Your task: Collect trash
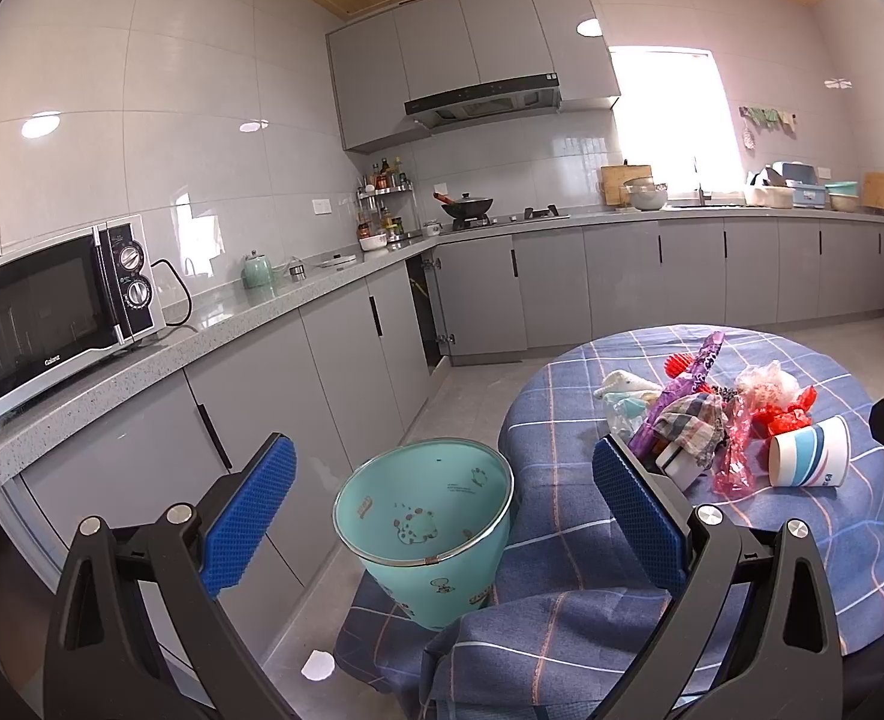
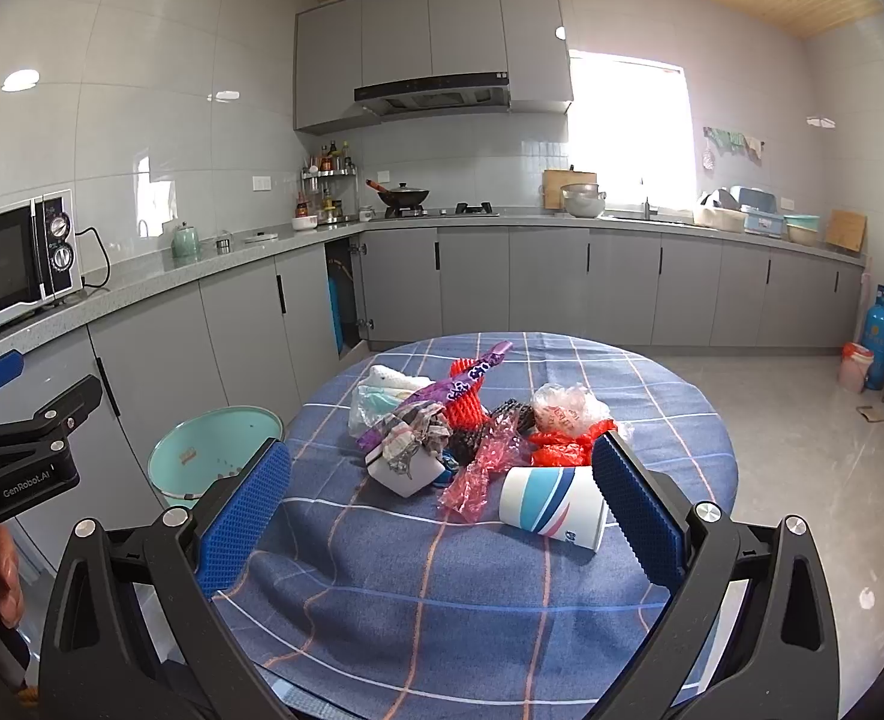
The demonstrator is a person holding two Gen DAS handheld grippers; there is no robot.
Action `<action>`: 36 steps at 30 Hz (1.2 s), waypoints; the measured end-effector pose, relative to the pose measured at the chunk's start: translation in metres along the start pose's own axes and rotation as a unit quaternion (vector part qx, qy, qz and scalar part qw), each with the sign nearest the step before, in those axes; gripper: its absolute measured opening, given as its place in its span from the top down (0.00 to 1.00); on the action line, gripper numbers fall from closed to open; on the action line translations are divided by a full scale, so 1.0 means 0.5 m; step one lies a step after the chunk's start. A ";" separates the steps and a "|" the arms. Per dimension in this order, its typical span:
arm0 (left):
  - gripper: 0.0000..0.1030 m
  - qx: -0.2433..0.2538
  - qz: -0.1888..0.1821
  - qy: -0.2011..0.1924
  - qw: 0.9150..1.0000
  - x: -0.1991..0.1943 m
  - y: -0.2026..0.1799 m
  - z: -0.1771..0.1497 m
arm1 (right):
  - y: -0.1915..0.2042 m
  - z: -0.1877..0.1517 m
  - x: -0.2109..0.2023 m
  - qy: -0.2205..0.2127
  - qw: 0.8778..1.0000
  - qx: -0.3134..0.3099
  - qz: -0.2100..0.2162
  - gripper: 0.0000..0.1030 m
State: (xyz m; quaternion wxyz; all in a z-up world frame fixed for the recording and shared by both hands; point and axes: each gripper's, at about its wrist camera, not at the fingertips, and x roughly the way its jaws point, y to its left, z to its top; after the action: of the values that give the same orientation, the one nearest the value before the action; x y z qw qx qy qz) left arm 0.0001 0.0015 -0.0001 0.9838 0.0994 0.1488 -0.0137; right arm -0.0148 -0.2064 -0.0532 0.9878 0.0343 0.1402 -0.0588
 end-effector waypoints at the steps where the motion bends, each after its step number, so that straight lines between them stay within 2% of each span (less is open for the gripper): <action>1: 0.05 0.001 0.001 0.000 1.000 0.000 0.000 0.000 | 0.000 0.000 0.000 0.000 1.000 0.000 0.000 0.04; 36: 0.05 0.001 0.005 -0.003 1.000 0.003 0.000 -0.003 | 0.000 0.002 -0.007 -0.007 1.000 0.002 0.002 0.04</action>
State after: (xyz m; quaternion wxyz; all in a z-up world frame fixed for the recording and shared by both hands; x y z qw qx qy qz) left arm 0.0010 0.0019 -0.0018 0.9842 0.1006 0.1452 -0.0090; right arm -0.0180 -0.2060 -0.0511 0.9888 0.0365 0.1332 -0.0572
